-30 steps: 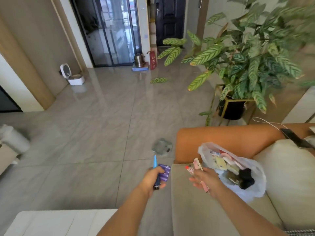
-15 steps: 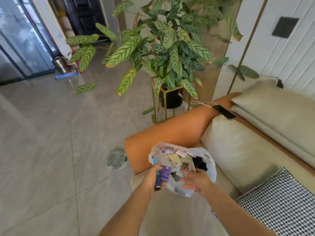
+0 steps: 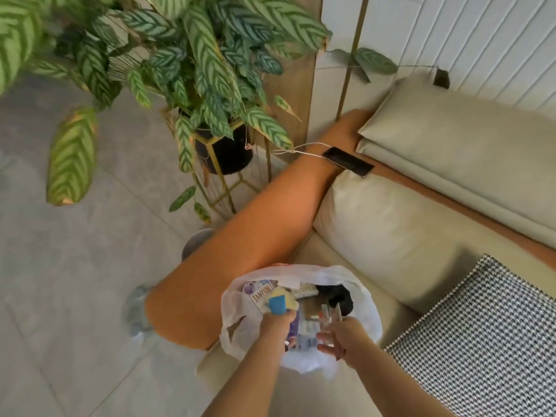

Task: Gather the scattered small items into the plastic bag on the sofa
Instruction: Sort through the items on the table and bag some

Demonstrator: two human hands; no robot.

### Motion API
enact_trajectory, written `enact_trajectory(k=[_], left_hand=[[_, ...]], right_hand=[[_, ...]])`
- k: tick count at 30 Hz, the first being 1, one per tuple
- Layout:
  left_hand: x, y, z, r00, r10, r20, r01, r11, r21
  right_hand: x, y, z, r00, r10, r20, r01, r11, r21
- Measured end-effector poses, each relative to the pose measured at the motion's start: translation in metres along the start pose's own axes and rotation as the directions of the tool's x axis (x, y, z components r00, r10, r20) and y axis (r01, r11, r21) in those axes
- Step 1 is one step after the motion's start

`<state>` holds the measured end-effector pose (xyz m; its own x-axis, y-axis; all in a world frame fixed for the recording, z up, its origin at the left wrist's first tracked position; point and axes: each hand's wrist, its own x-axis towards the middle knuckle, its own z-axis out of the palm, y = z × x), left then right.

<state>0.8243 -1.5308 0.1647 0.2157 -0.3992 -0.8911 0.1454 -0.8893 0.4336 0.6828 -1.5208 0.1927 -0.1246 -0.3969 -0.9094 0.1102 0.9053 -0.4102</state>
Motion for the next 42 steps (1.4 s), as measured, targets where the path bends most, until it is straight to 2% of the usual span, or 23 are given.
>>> enact_trajectory(k=[2,4,6,8,12,17,19,21,25,29,31,34,35,38,40,42], left_hand=[[0.015,0.004,0.006,0.999,-0.035,0.01,0.035,0.999,0.014],[0.028,0.008,0.015,0.995,-0.057,0.084,0.055,0.998,0.027],[0.036,0.009,0.023,0.986,-0.041,0.159,0.037,0.999,0.03],[0.039,0.01,0.028,0.985,-0.029,0.171,0.018,0.998,0.063],[0.035,0.018,0.027,0.995,-0.004,0.1,0.006,1.0,-0.026],[-0.003,0.026,0.016,0.997,-0.074,0.031,0.076,0.993,-0.089],[-0.018,0.02,0.012,0.999,-0.038,0.008,0.039,0.997,-0.064],[-0.042,0.008,0.007,0.999,0.04,0.003,-0.04,0.998,0.038],[-0.09,-0.026,-0.009,0.983,0.177,-0.043,-0.171,0.977,0.127],[-0.14,-0.073,-0.029,0.968,0.236,-0.083,-0.23,0.97,0.082],[-0.162,-0.1,-0.037,0.951,0.284,-0.12,-0.271,0.956,0.113],[-0.183,-0.142,-0.05,0.935,0.283,-0.213,-0.252,0.954,0.16],[-0.188,-0.156,-0.055,0.931,0.28,-0.233,-0.246,0.955,0.163],[-0.202,-0.202,-0.073,0.922,0.259,-0.288,-0.229,0.964,0.134],[-0.212,-0.235,-0.087,0.915,0.222,-0.337,-0.207,0.975,0.081],[-0.221,-0.269,-0.099,0.9,0.179,-0.398,-0.183,0.983,0.027]], right_hand=[[0.013,-0.004,0.006,0.998,0.044,-0.034,-0.042,0.998,0.05],[0.027,-0.005,0.01,0.992,0.03,-0.121,-0.021,0.997,0.073],[0.035,-0.006,0.012,0.989,-0.027,-0.146,0.029,1.0,0.011],[0.035,-0.005,0.012,0.989,-0.103,-0.11,0.095,0.993,-0.074],[0.029,-0.001,0.003,0.983,-0.169,-0.067,0.162,0.982,-0.101],[0.015,0.002,-0.008,0.979,-0.203,-0.025,0.197,0.969,-0.147],[0.007,0.003,-0.013,0.977,-0.214,-0.007,0.211,0.965,-0.159],[-0.01,0.005,-0.018,0.977,-0.21,0.033,0.213,0.961,-0.177],[-0.05,0.013,-0.026,0.958,-0.227,0.177,0.278,0.89,-0.362],[-0.087,0.031,-0.027,0.894,-0.3,0.333,0.443,0.703,-0.556],[-0.101,0.047,-0.023,0.852,-0.353,0.386,0.523,0.564,-0.639],[-0.116,0.079,-0.014,0.786,-0.398,0.473,0.608,0.357,-0.709],[-0.12,0.091,-0.01,0.765,-0.392,0.51,0.627,0.275,-0.729],[-0.13,0.128,0.003,0.671,-0.331,0.664,0.676,-0.097,-0.731],[-0.136,0.154,0.014,0.625,-0.258,0.737,0.699,-0.236,-0.675],[-0.143,0.183,0.027,0.586,-0.186,0.789,0.719,-0.329,-0.612]])
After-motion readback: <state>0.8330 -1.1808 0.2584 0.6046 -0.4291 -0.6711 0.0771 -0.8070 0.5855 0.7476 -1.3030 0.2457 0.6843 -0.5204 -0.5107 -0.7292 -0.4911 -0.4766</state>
